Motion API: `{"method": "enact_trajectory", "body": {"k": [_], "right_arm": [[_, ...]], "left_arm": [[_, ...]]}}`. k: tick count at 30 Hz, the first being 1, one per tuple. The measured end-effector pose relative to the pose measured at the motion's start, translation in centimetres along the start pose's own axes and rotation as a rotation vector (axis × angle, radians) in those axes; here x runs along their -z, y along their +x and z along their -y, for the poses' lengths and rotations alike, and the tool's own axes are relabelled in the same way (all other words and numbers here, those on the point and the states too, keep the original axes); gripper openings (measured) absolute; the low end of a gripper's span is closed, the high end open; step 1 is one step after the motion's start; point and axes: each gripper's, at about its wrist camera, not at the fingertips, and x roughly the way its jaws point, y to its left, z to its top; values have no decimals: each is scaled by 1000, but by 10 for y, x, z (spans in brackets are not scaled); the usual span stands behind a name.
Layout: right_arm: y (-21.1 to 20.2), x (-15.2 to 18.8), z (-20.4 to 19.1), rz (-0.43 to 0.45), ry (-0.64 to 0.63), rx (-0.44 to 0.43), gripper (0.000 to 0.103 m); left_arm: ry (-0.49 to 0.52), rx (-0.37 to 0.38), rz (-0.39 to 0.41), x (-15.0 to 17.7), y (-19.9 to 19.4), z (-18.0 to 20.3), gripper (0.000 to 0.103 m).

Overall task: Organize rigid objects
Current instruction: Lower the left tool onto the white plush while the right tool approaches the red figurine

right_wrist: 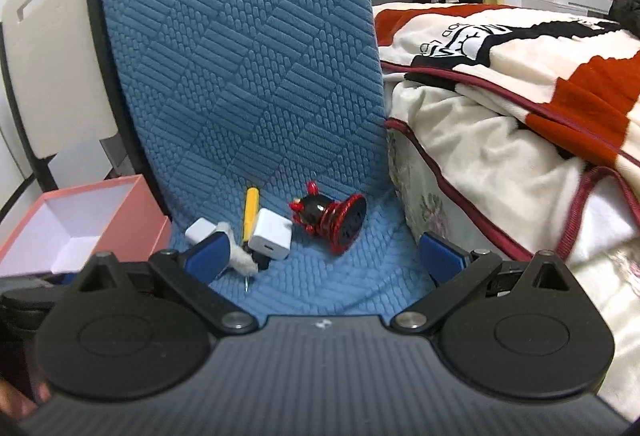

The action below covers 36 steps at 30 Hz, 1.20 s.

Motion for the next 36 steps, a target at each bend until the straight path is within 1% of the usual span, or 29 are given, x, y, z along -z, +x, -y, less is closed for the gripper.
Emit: {"method": "enact_trajectory", "body": {"k": [4, 9, 12, 14, 15, 17, 20, 22, 25, 27, 29, 30, 33, 35, 36], "right_arm": [[19, -9, 7, -5, 26, -16, 103], [50, -18, 19, -48, 67, -61, 101], [70, -22, 21, -75, 61, -72, 101], [82, -26, 20, -89, 51, -81, 100], [89, -28, 20, -97, 40, -85, 99], [103, -32, 16, -113, 15, -86, 95], [126, -36, 12, -151, -3, -106, 93], [141, -38, 9, -174, -24, -114, 92], [159, -39, 1, -207, -74, -131, 92], [169, -39, -3, -222, -99, -141, 91], [179, -39, -5, -234, -126, -145, 89], [185, -39, -7, -239, -148, -141, 88], [202, -37, -12, -259, -216, -104, 83], [211, -33, -13, -278, -240, -101, 80], [214, -32, -15, -269, -270, -86, 80]], "left_arm": [[41, -31, 10, -6, 16, 5, 103], [17, -6, -14, -12, 41, 3, 103], [49, -34, -22, -10, 58, 6, 103], [50, -51, -37, -10, 69, 6, 103], [44, -52, -41, -11, 74, 5, 103], [28, -59, -46, -12, 84, 1, 103], [-9, -68, -54, -13, 98, -6, 103], [-23, -97, -43, -14, 104, -10, 103], [-53, -90, -53, -17, 114, -18, 103], [-65, -108, -61, -17, 120, -21, 103], [-79, -90, -70, -16, 125, -24, 103], [-84, -87, -71, -16, 127, -25, 103], [-99, -111, -68, -17, 134, -30, 103], [-121, -112, -73, -17, 138, -34, 103], [-125, -117, -73, -18, 140, -35, 103]]}}
